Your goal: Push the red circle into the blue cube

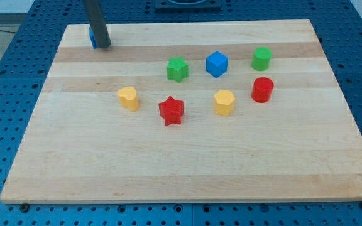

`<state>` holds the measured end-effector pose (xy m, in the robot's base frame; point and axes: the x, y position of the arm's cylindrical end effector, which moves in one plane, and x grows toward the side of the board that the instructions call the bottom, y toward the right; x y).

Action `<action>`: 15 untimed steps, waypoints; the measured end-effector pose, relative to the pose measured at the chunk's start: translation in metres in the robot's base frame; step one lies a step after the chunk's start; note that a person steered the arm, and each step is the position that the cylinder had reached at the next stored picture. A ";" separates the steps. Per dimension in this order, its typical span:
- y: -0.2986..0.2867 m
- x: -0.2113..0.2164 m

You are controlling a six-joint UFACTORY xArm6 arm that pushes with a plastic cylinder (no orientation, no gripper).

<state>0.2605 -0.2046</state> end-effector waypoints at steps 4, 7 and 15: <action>-0.021 0.008; 0.009 0.233; 0.402 0.180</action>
<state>0.4401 0.1971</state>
